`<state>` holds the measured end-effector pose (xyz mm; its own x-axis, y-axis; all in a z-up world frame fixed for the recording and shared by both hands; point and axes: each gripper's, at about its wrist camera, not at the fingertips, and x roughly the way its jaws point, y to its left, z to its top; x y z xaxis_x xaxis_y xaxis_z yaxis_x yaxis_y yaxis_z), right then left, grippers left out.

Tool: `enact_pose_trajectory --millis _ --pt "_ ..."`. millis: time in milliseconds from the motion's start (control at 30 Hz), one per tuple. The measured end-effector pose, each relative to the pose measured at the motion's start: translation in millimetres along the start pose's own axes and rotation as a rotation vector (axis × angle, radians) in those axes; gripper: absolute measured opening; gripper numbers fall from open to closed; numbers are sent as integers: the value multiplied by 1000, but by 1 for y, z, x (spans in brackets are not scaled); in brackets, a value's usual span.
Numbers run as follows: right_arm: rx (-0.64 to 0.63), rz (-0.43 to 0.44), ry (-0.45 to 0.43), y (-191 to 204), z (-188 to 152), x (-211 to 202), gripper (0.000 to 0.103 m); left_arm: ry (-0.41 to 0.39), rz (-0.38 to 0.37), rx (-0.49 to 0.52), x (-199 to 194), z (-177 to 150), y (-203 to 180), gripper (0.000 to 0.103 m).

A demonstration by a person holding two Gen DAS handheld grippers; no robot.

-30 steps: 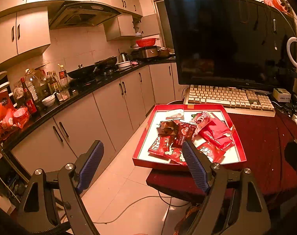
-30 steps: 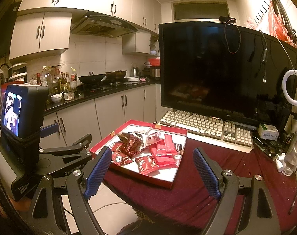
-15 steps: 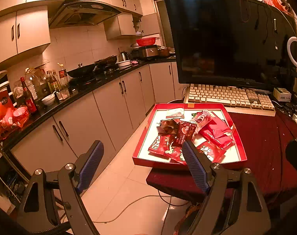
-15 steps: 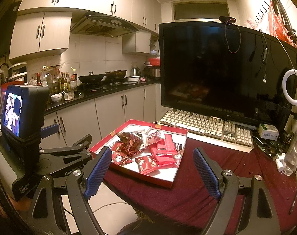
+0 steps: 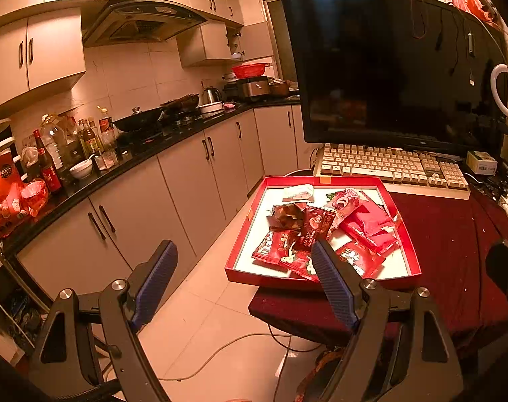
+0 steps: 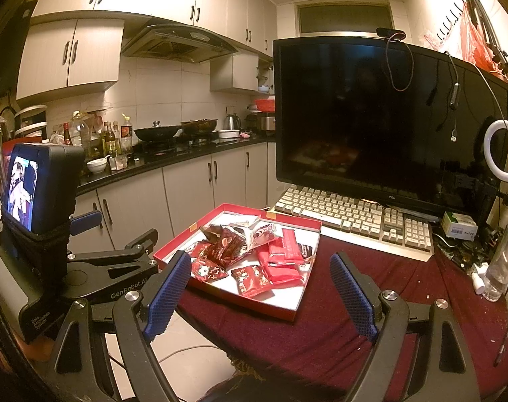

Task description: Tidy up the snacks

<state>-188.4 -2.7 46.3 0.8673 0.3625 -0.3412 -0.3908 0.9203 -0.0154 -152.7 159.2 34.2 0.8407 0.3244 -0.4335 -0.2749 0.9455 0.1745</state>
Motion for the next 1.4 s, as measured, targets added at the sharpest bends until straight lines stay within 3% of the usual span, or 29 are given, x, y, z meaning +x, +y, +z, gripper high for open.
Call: enact_pose_trajectory --millis 1400 --pt "-13 9 14 1 0 4 86 17 -3 -21 2 0 -13 83"
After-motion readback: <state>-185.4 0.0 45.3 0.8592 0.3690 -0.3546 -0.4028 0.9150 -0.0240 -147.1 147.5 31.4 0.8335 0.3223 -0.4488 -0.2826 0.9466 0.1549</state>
